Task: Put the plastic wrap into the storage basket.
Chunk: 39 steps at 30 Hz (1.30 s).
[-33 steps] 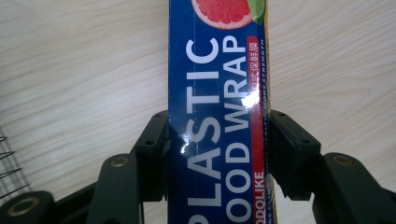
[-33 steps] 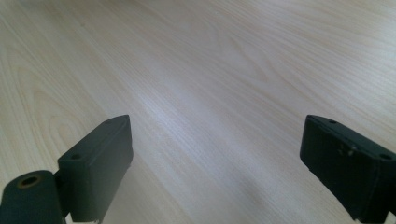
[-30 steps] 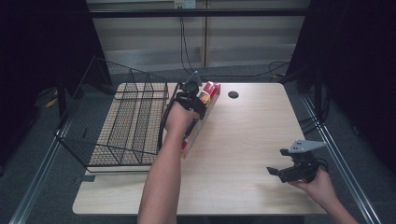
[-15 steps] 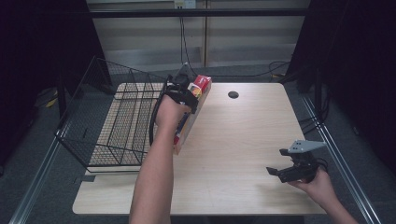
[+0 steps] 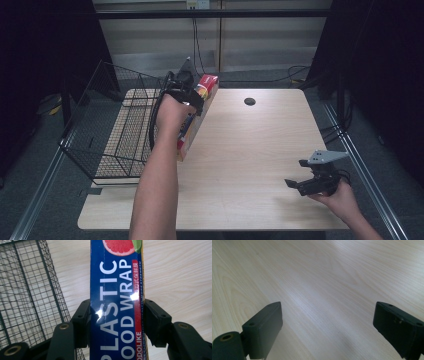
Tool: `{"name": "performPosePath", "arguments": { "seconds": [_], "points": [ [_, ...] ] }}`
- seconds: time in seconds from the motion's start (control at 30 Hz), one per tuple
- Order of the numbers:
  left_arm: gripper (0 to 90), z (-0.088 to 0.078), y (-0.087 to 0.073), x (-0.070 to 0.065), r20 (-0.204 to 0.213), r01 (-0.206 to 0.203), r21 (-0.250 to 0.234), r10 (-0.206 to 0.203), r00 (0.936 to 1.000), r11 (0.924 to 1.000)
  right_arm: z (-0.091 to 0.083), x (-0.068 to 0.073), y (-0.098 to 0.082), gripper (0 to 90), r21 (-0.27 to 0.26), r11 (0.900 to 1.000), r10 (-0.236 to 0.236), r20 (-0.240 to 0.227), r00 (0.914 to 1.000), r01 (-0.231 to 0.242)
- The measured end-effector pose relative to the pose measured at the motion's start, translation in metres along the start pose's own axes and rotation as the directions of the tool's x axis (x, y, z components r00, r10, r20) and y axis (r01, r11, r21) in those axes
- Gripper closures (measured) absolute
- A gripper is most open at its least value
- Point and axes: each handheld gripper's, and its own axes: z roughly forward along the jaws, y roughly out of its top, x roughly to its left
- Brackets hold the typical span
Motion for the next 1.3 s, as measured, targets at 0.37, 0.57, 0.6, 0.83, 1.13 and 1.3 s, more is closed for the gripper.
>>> {"name": "performPosePath", "arguments": {
  "seconds": [0.37,0.57,0.6,0.83,1.13,1.3],
  "points": [
    [46.5,-0.021,-0.001,0.010,-0.015,0.021,0.002,-0.021,0.9997,0.9998,0.001,0.000,0.000,8.9,0.000,1.000,-0.006,-0.002,1.0000,0.006],
    [46.4,-0.031,-0.003,0.017,-0.028,0.035,-0.012,-0.036,0.9990,0.9993,0.000,0.000,0.000,8.9,-0.004,1.000,-0.004,-0.010,0.9999,0.004],
    [46.4,-0.032,-0.003,0.019,-0.033,0.031,-0.011,-0.032,0.9990,0.9995,0.000,0.000,0.000,8.9,-0.005,1.000,-0.005,-0.012,0.9999,0.004],
    [46.4,-0.040,-0.004,0.024,-0.041,0.051,-0.014,-0.051,0.9978,0.9986,0.001,0.001,0.000,8.9,-0.003,1.000,-0.006,-0.010,0.9999,0.006],
    [46.4,-0.054,-0.007,0.031,-0.050,0.068,-0.023,-0.069,0.9964,0.9974,0.000,0.001,0.000,8.9,-0.001,1.000,-0.005,-0.008,1.0000,0.005],
    [46.4,-0.060,-0.009,0.035,-0.051,0.083,-0.026,-0.084,0.9951,0.9962,0.000,0.001,0.000,8.9,-0.003,1.000,-0.007,-0.002,1.0000,0.007]
  ]
}}
